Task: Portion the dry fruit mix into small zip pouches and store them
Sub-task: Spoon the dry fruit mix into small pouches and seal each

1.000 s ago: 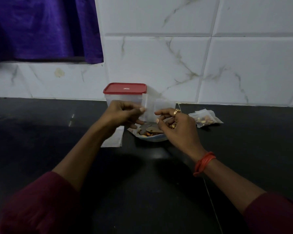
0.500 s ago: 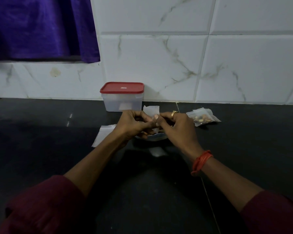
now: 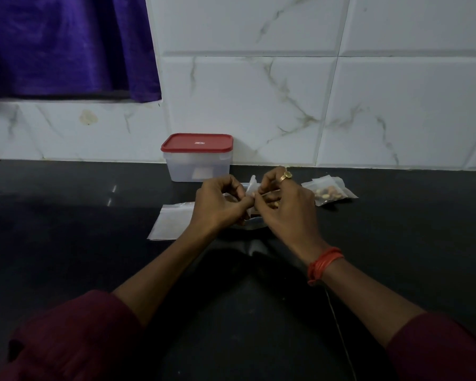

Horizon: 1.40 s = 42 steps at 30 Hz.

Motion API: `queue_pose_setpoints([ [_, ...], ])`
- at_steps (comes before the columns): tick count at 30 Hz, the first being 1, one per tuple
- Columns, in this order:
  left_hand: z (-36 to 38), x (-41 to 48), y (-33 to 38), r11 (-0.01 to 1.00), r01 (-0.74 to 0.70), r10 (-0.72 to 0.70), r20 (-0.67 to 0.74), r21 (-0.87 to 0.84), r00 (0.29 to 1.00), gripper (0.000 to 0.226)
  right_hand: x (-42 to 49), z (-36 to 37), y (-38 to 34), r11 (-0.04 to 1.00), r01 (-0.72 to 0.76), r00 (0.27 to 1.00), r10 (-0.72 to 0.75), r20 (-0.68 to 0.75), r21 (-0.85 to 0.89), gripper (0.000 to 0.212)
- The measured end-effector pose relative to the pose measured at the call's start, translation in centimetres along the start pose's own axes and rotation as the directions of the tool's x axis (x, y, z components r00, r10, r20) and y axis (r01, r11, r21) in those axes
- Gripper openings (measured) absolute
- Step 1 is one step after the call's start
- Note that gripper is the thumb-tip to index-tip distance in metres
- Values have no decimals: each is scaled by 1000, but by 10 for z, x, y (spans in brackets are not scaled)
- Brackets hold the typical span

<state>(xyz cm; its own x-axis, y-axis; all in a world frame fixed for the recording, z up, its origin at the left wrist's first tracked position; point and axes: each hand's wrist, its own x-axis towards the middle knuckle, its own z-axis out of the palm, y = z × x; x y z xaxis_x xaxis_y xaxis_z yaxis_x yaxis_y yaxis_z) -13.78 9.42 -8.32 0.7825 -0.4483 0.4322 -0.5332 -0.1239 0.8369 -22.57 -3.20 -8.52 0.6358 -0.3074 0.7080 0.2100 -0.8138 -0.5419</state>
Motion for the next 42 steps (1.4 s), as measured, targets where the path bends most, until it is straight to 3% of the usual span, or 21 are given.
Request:
queue_pose_setpoints([
  [7,3,-2,-1,998,-49,52,-60,48,997,18,2,0,8,990,85,996,-83,20,-116,24],
  [12,4,-4,-2,986,-163,163,-5,47,987,28,4,2,17,982,116,993,-114,22,-149,18],
  [17,0,-7,-1,930,-353,350,46,103,936,43,5,0,15,995,101,995,-102,-8,-6,24],
  [20,-10,-2,-3,900,-410,413,15,145,911,52,8,-5,14,994,9,1000,-7,-18,113,31],
  [25,-17,6,-19,954,-236,223,89,186,971,53,10,-10,16,946,-157,987,137,88,283,28],
  [29,-12,5,-20,987,-124,105,171,101,980,54,10,-14,13,925,-156,987,135,85,347,21],
  [33,-14,10,-19,1000,-28,29,92,-13,995,39,11,-15,14,918,-161,984,118,136,364,20],
  [37,-23,19,-19,988,42,-54,-78,-152,995,42,12,-11,22,942,-211,972,173,160,262,21],
  [42,-27,22,-24,957,92,-115,-68,-275,991,45,14,-7,32,980,-179,971,162,173,87,21],
])
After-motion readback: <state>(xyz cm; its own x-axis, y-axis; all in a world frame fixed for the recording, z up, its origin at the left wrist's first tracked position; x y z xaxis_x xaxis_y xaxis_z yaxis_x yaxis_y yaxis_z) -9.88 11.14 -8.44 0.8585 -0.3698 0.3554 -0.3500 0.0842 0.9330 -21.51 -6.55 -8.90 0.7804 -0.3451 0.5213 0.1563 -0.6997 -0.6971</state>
